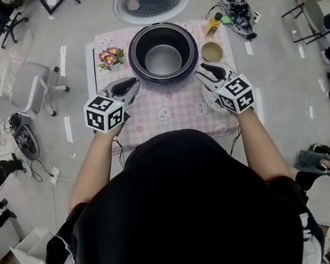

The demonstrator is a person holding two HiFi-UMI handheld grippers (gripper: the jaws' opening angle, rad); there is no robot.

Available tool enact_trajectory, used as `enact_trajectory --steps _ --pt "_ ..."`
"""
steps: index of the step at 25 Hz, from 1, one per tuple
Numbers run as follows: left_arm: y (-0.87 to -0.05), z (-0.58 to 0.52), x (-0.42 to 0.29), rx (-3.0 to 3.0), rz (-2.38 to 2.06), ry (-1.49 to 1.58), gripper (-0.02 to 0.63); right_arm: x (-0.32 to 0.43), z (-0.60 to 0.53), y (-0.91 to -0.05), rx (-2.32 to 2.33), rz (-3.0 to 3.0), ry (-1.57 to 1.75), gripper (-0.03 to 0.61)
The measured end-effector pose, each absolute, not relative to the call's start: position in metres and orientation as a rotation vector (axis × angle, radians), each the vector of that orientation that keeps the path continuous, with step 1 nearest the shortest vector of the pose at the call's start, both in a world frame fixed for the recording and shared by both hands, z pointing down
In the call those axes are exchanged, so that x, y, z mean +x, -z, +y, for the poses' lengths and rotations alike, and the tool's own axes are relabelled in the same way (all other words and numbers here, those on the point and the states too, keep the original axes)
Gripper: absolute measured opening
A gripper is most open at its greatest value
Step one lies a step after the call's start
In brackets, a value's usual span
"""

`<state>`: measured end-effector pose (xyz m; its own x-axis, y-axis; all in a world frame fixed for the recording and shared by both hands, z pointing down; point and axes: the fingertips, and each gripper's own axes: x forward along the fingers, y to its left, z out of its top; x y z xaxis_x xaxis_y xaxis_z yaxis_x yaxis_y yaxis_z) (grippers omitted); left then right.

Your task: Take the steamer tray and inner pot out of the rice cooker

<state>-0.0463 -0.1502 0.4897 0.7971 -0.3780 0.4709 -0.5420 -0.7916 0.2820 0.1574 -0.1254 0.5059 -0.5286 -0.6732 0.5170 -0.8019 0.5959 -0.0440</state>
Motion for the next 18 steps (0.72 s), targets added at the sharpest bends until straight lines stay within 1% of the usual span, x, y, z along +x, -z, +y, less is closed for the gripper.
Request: enact_trajectory --steps 11,18 --pt "-0.495 -0.158 -0.049 2.549 -0.762 -0.564 0.064 0.163 -0.136 -0.522 1.201 -2.402 -0.523 0.141" --pt "-0.515 -0.184 -0.047 2.498 -0.825 -0.583 0.087 0.169 -0.153 -0.531 1.247 -2.389 -0.606 0.141"
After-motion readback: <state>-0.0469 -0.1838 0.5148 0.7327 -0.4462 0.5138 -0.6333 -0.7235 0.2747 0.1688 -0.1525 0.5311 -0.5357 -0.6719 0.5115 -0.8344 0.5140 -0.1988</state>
